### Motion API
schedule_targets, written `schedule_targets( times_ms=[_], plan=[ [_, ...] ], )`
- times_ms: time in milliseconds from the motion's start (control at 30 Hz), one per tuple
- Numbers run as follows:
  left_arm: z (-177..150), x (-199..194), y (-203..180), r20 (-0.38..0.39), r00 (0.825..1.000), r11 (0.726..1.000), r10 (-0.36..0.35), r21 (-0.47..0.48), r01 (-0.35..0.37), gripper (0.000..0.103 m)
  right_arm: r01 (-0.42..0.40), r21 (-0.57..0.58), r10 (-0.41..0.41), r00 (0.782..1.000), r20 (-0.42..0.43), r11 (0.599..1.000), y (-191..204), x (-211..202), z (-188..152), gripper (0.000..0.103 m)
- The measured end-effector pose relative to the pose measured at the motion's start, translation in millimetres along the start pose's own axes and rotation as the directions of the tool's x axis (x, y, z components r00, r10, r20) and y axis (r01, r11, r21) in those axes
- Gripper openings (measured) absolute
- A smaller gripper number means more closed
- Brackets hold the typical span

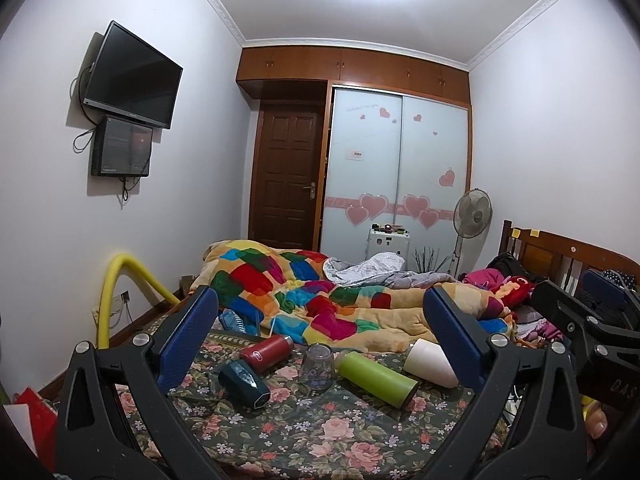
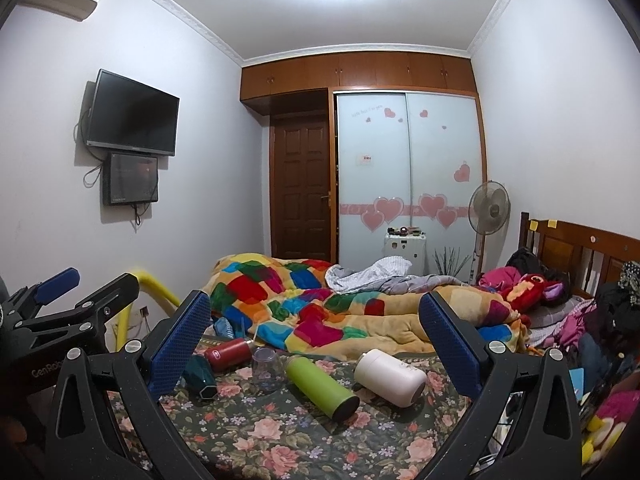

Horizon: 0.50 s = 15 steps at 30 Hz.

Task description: Flip cup upright

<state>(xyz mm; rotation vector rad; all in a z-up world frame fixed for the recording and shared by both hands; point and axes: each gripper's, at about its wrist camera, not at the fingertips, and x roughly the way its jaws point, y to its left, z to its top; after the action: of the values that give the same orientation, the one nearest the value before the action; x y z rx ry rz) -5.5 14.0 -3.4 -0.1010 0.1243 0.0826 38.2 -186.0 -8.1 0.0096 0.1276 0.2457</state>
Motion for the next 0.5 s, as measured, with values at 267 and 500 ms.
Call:
schedule_targets(
  times_ms=[267,500],
  plan=[
    [-0.8,0.7,1.2,0.000,1.000,1.000,-0.003,0.002,0.003,0.103,-0.005,0.011,0.005,1.000,-0.006,1.000,0.1,1.3,1.9,0.103],
    [-0.4,0.9,0.5,0.003,1.000,1.000,-0.004,0.006,0.004,0.103,-0.008,0.012,0.008,1.000,-0.003,1.000,-1.7,0.4,2.7,0.103]
  ],
)
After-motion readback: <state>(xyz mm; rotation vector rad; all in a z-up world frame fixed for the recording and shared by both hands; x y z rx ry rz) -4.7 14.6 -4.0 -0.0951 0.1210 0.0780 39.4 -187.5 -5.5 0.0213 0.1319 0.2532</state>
